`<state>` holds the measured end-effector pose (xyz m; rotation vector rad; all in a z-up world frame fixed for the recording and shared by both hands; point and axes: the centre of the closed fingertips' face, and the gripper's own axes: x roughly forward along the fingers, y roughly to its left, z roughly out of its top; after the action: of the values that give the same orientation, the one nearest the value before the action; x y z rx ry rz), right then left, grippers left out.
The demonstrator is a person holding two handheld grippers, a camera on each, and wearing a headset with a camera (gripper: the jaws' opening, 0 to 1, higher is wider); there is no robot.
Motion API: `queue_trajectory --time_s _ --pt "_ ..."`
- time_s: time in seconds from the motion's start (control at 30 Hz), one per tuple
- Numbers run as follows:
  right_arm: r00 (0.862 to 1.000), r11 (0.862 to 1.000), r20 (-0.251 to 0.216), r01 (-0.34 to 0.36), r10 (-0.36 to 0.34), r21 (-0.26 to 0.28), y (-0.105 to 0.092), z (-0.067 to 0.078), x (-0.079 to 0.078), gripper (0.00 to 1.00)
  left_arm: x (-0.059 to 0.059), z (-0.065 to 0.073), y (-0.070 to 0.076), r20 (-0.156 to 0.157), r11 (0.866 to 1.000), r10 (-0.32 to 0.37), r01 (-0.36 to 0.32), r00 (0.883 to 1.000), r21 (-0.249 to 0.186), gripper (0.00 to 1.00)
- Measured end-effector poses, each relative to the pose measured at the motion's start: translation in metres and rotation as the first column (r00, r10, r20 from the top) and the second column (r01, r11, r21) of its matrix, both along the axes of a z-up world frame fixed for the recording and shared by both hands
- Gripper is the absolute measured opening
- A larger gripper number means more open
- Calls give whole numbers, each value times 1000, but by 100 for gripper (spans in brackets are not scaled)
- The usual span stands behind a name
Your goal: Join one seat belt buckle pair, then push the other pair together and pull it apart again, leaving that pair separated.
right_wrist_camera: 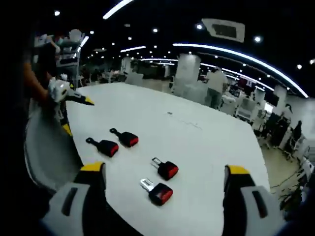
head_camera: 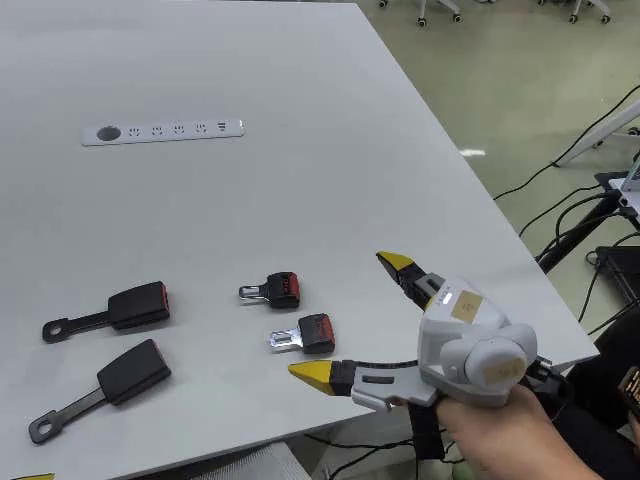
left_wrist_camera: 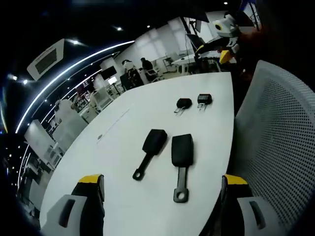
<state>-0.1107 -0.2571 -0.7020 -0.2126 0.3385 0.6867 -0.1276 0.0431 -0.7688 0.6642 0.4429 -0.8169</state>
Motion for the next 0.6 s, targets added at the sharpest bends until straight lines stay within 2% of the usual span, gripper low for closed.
queue_trajectory --time_s 0.17,0.23,0.27,0.33,0.4,0.47,0.5,0.53,0.6 --pt "1000 1000 -22 17 -17 -7 2 -1 3 100 1 1 2 13 1000 2 -2 1000 16 100" --pt "999 1000 -42 18 -19 -24 4 -6 2 100 -1 7 2 35 1000 1 -2 999 4 100" --pt "999 999 -35 9 -10 -35 5 -6 1 100 -1 9 1 42 1000 -1 1 999 -3 100" --pt "1000 997 9 -4 5 -77 5 -4 1 100 -2 6 1 33 1000 -3 3 999 1 99" --pt "1000 991 5 -12 13 -134 3 -10 -1 100 0 5 1 33 1000 -7 7 999 8 100" --pt "1000 993 7 -7 8 -120 3 -8 0 100 1 6 1 36 1000 -4 4 999 2 100" --pt "1000 994 -8 -6 5 -109 4 -9 -1 100 1 6 2 36 1000 -2 2 999 0 100" --pt "999 998 -53 10 -13 -69 4 -11 -3 99 1 6 2 37 1000 -1 1 999 1 100" --pt "1000 998 -30 1 -3 -64 4 -11 -3 95 0 5 3 37 1000 -3 3 999 4 100"
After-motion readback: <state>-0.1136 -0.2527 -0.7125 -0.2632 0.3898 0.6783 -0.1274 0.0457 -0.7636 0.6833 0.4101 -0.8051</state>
